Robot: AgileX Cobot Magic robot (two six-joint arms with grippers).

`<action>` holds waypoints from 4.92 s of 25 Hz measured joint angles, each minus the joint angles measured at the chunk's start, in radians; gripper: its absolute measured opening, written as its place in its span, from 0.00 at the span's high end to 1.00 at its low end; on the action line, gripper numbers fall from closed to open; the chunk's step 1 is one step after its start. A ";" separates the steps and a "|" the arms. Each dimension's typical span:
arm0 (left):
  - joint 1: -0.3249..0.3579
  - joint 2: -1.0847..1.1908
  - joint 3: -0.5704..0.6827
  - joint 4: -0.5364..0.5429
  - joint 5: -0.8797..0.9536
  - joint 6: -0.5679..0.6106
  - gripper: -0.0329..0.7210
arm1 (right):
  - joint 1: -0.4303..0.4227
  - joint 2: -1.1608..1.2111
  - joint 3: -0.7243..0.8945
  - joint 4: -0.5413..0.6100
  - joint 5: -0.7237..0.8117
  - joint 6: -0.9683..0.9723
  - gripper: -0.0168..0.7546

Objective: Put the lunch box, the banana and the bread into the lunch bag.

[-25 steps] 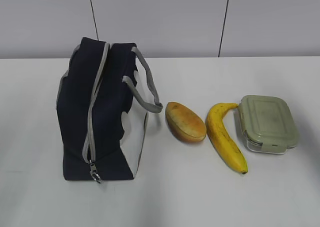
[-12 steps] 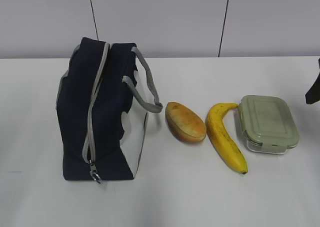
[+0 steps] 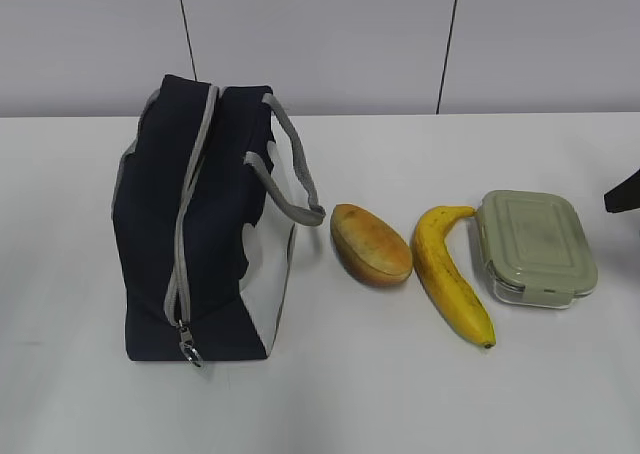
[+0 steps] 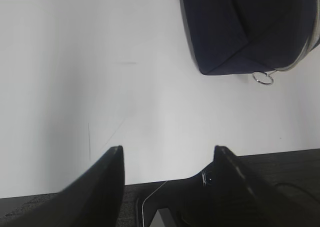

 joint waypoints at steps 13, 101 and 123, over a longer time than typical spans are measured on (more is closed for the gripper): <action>0.000 0.000 0.000 0.000 0.017 0.000 0.39 | -0.041 0.296 -0.075 0.233 0.030 -0.258 0.25; 0.000 0.020 0.000 -0.057 0.048 0.000 0.41 | 0.069 0.266 -0.105 0.193 0.004 -0.095 0.49; -0.246 0.502 -0.329 -0.118 -0.046 0.000 0.41 | 0.379 0.059 -0.203 0.221 0.027 0.096 0.50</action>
